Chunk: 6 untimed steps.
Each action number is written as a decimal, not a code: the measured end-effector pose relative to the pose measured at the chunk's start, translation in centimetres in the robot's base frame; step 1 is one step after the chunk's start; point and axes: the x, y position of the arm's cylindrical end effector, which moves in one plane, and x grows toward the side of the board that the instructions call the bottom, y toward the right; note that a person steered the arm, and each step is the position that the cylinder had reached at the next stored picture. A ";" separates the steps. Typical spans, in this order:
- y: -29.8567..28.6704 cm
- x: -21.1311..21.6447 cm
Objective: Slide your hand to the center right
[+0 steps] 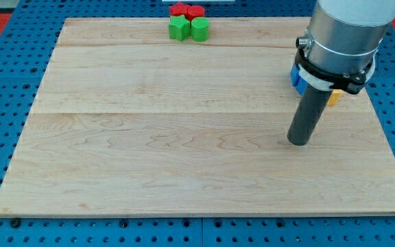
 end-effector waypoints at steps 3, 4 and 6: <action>11.4 -1.2; 11.9 -4.7; 11.0 -11.8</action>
